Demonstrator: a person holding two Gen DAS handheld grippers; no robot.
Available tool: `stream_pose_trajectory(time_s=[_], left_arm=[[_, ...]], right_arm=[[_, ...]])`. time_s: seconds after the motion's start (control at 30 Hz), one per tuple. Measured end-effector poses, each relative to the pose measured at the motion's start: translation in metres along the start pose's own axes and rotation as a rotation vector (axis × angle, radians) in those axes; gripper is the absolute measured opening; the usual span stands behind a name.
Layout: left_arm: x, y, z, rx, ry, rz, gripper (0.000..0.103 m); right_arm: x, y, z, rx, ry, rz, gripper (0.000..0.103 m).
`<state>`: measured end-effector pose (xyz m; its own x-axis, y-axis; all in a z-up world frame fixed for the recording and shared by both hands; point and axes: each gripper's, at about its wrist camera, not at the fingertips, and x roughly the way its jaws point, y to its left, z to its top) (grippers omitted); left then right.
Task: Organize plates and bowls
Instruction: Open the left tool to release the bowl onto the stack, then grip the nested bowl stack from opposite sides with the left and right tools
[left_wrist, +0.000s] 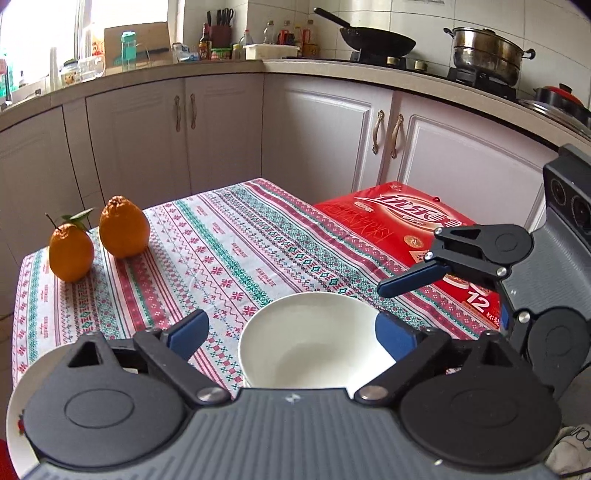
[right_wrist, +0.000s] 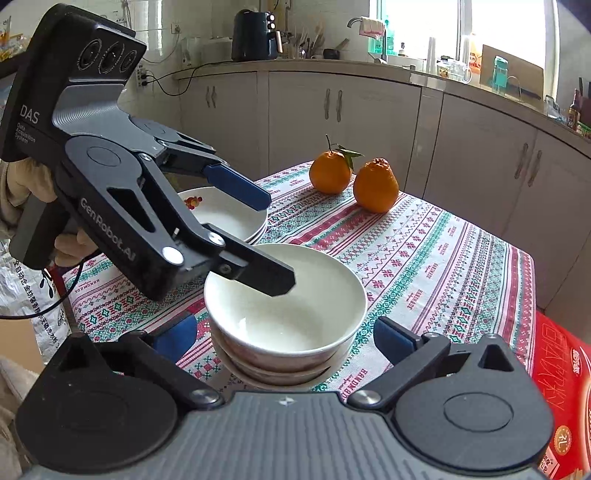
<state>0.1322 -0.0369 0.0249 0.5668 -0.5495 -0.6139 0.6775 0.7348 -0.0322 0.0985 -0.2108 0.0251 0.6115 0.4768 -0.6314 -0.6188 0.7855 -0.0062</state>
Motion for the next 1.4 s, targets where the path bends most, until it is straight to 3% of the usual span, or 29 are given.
stream_pose_trajectory(time_s=[0.3, 0.63, 1.07, 1.4], left_arm=[[-0.031, -0.002, -0.029, 0.092, 0.012, -0.006, 0.099], [-0.001, -0.005, -0.067, 0.147, 0.163, -0.040, 0.099], [0.041, -0.006, -0.064, 0.318, 0.261, -0.106, 0.099], [0.052, 0.002, -0.053, 0.355, 0.279, -0.195, 0.099]], right_arm=[[-0.014, -0.003, -0.021, -0.071, 0.048, -0.044, 0.103], [0.005, 0.000, -0.042, -0.115, 0.122, -0.067, 0.103], [0.044, -0.009, -0.035, -0.215, 0.182, 0.028, 0.103], [0.069, -0.017, -0.018, -0.287, 0.218, 0.145, 0.103]])
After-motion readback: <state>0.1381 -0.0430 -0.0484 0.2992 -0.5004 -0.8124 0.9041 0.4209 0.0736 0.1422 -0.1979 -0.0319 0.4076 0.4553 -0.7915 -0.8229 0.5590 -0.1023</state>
